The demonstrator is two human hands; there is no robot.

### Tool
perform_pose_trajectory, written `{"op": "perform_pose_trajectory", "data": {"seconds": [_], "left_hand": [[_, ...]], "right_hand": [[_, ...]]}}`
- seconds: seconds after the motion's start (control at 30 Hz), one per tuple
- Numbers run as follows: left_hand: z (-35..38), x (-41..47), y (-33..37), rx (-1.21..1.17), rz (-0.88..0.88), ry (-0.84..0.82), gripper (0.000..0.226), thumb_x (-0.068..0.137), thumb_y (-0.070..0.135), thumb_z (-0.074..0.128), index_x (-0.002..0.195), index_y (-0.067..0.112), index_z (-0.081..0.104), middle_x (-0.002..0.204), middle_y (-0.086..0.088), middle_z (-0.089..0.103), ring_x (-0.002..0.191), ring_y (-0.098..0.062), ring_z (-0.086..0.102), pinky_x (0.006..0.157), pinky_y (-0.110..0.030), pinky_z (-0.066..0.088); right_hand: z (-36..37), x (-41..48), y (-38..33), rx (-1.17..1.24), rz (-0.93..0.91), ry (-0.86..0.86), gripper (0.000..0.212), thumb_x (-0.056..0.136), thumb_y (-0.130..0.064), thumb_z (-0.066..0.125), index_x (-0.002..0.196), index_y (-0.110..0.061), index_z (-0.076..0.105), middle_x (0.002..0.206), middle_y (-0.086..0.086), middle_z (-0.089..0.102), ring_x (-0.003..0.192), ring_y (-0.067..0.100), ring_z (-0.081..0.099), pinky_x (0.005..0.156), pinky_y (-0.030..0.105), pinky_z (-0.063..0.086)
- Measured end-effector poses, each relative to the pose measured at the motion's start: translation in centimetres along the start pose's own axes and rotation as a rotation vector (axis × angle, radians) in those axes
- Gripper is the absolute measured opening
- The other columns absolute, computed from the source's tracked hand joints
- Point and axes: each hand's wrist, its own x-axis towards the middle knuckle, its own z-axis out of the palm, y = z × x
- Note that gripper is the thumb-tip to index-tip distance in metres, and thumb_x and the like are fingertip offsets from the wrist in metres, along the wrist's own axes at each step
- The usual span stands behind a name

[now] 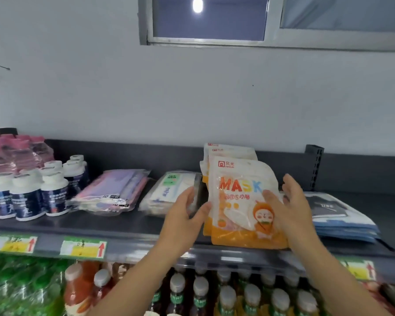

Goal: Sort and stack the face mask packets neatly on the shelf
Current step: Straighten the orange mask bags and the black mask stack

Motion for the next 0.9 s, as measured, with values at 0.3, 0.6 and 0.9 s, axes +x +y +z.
{"op": "perform_pose_trajectory", "data": {"seconds": [0.3, 0.6, 0.9], "left_hand": [[3.4, 3.0, 0.4, -0.170, -0.064, -0.201, 0.020, 0.098, 0.030, 0.046, 0.117, 0.034, 0.051, 0.113, 0.017, 0.062, 0.109, -0.005, 0.058, 0.093, -0.029, 0.051], [2.5, 4.5, 3.1, -0.029, -0.070, -0.100, 0.051, 0.097, 0.034, 0.046, 0.143, 0.027, 0.025, 0.135, 0.017, 0.043, 0.122, -0.006, 0.045, 0.099, -0.026, 0.038], [1.4, 15.4, 5.3, -0.178, -0.251, 0.027, 0.070, 0.095, 0.056, 0.035, 0.149, 0.015, 0.021, 0.155, -0.004, 0.025, 0.141, -0.025, 0.026, 0.113, -0.042, 0.024]], "right_hand": [[0.3, 2.0, 1.5, 0.128, 0.248, -0.139, 0.035, 0.090, -0.011, 0.059, 0.123, -0.021, 0.055, 0.112, 0.001, 0.067, 0.098, 0.020, 0.066, 0.084, 0.043, 0.056], [-1.0, 4.5, 0.5, 0.158, 0.209, -0.129, 0.059, 0.092, -0.024, 0.059, 0.145, -0.015, 0.032, 0.145, -0.002, 0.042, 0.129, 0.017, 0.044, 0.100, 0.031, 0.041], [-0.8, 14.7, -4.1, 0.394, 0.275, -0.289, 0.083, 0.087, -0.058, 0.047, 0.150, -0.011, 0.018, 0.155, 0.005, 0.025, 0.141, 0.020, 0.026, 0.116, 0.040, 0.023]]}}
